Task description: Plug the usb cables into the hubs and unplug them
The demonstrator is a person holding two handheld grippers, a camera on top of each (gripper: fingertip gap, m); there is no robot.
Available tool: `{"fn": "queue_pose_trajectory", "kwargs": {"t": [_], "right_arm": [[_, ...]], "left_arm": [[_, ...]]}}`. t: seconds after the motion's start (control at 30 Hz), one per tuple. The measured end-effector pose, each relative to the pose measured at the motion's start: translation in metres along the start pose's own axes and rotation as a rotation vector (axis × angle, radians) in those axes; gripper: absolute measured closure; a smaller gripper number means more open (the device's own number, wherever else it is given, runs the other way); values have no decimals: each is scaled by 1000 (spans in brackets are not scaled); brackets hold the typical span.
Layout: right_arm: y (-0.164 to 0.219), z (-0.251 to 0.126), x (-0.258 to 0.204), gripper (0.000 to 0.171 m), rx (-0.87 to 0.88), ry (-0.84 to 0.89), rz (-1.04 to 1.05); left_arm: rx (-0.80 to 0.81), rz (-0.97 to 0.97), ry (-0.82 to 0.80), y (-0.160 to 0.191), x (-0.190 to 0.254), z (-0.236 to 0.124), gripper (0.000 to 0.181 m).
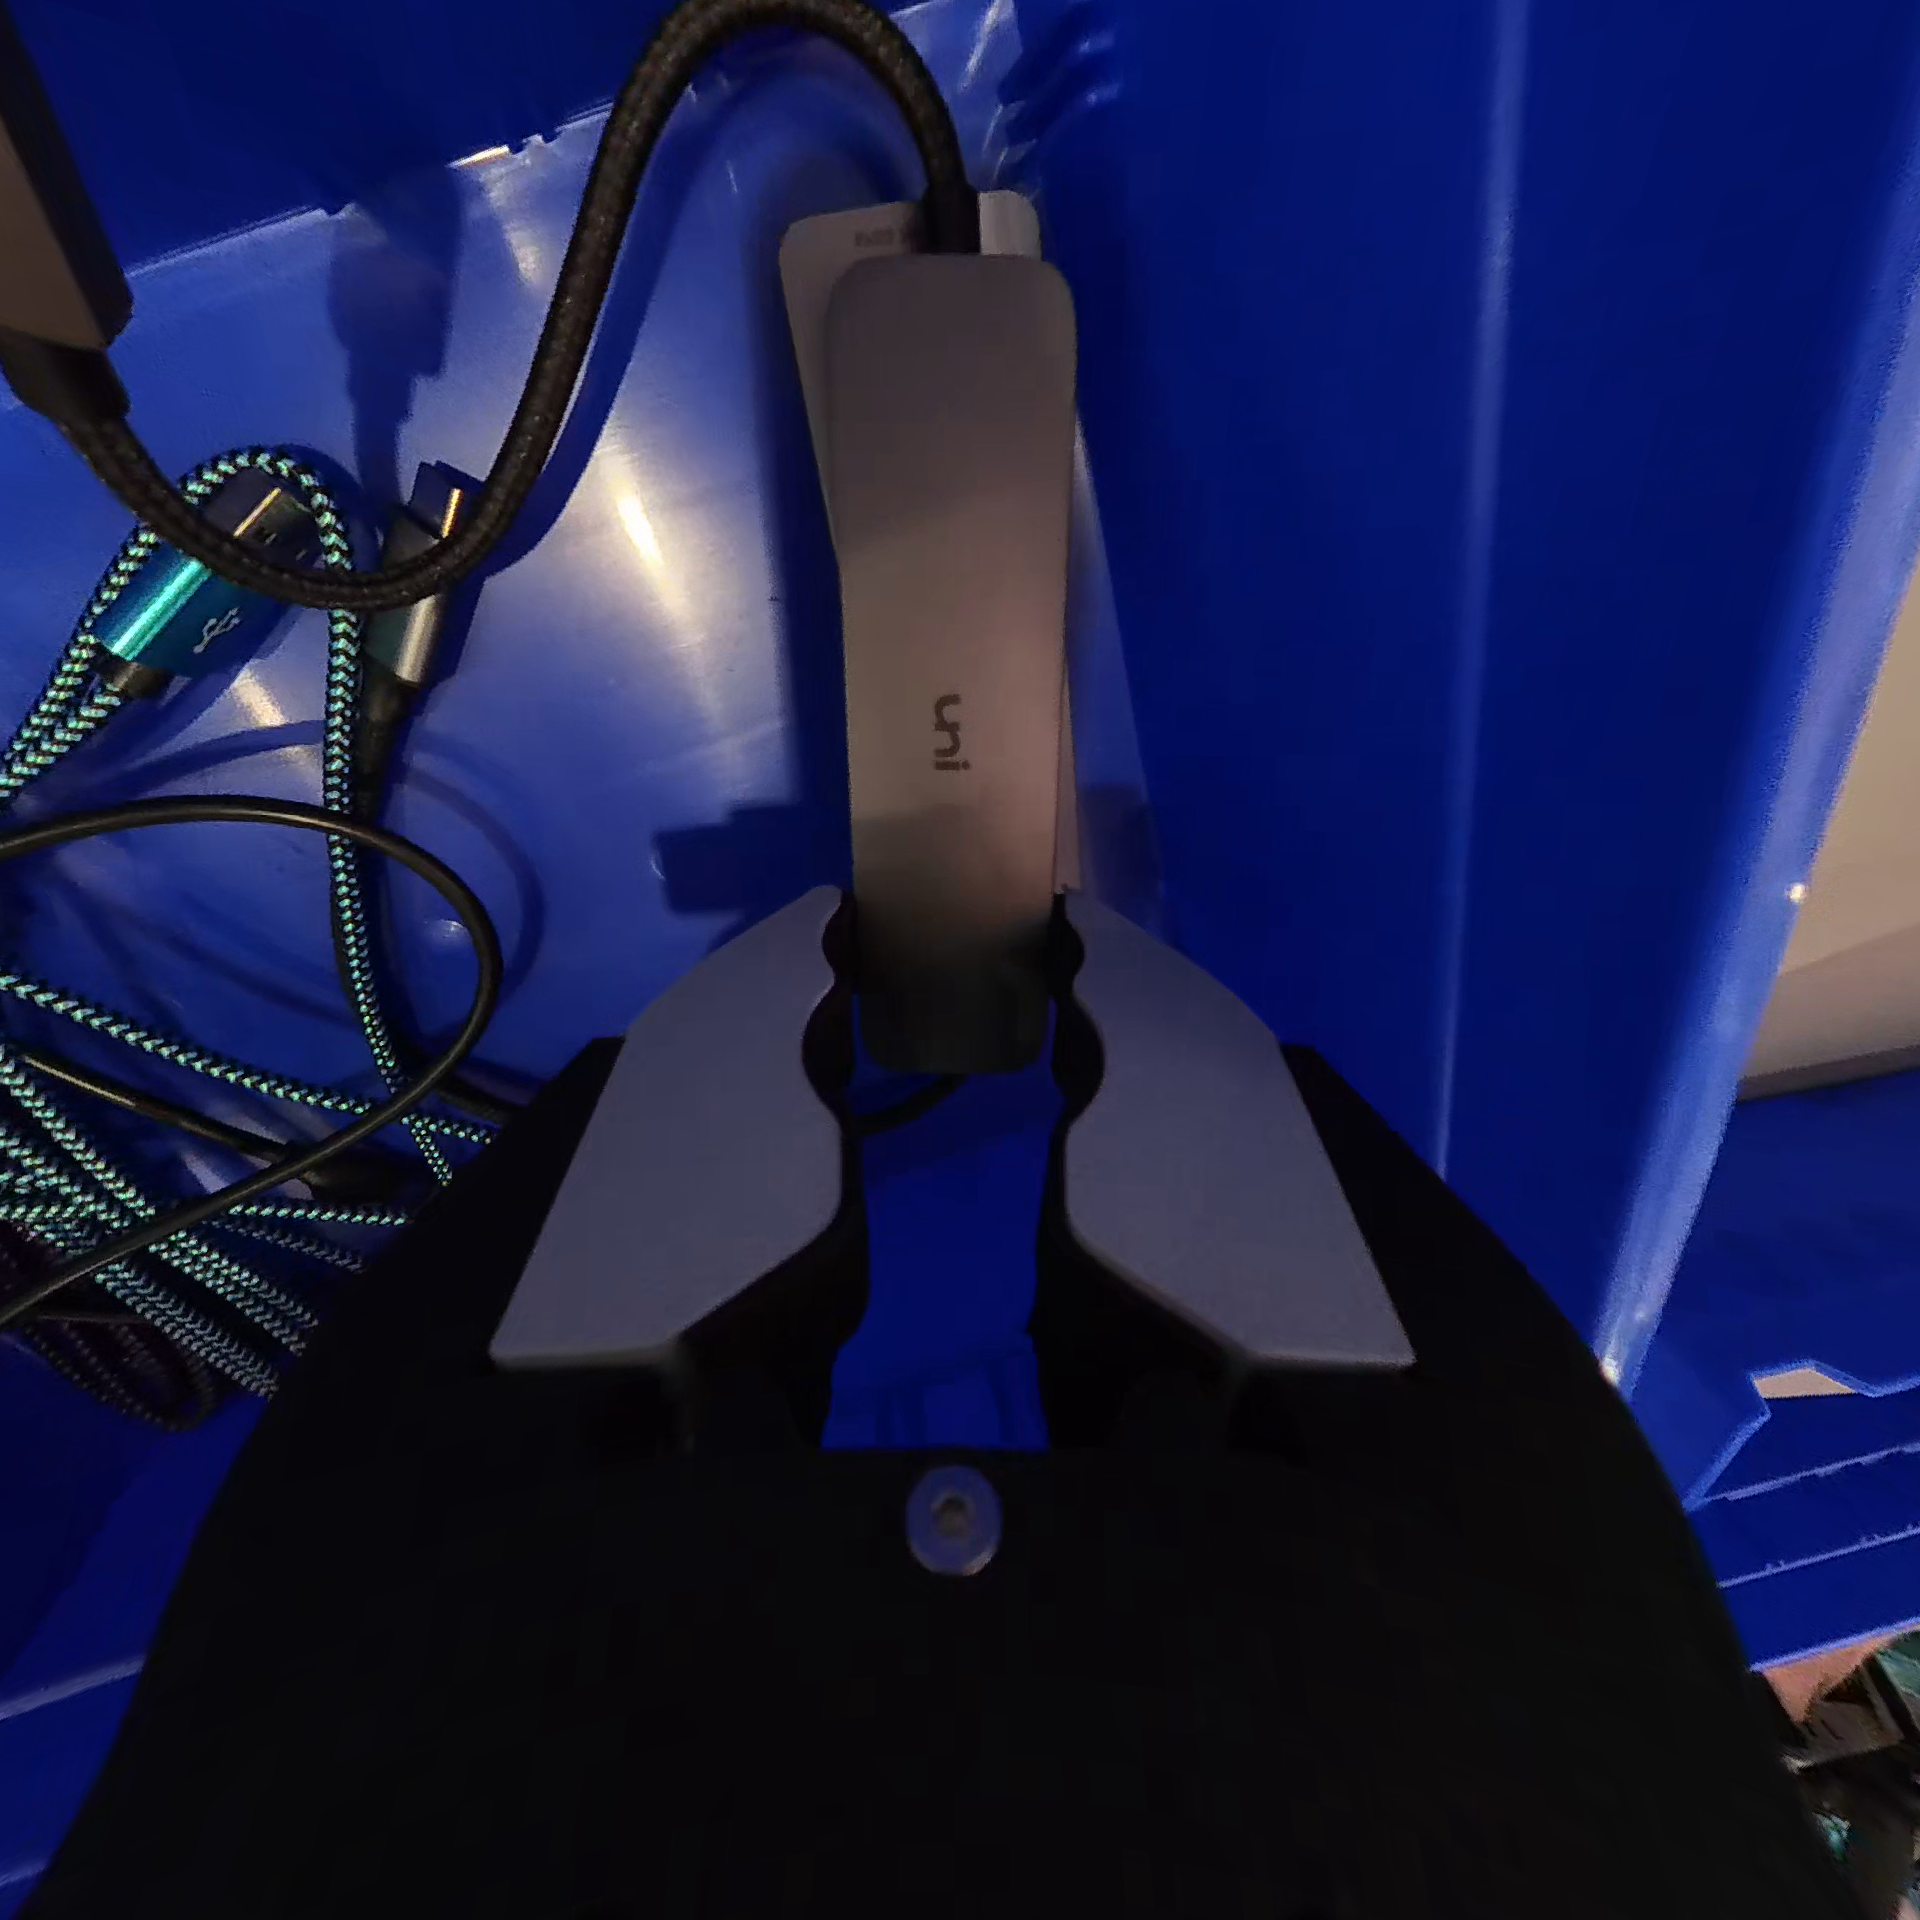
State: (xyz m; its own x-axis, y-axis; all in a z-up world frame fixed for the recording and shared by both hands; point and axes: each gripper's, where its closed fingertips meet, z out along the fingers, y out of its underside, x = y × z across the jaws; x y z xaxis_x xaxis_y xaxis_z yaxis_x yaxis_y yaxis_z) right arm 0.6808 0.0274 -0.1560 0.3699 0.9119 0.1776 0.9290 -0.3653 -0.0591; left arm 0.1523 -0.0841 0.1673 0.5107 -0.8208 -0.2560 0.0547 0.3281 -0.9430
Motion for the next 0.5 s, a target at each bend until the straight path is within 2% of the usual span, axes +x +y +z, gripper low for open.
{"fn": "queue_pose_trajectory", "kwargs": {"t": [0.5], "right_arm": [[6,8,6,136,-86,47,-40]], "left_arm": [[0,5,-3,-1,0,0,137]]}}
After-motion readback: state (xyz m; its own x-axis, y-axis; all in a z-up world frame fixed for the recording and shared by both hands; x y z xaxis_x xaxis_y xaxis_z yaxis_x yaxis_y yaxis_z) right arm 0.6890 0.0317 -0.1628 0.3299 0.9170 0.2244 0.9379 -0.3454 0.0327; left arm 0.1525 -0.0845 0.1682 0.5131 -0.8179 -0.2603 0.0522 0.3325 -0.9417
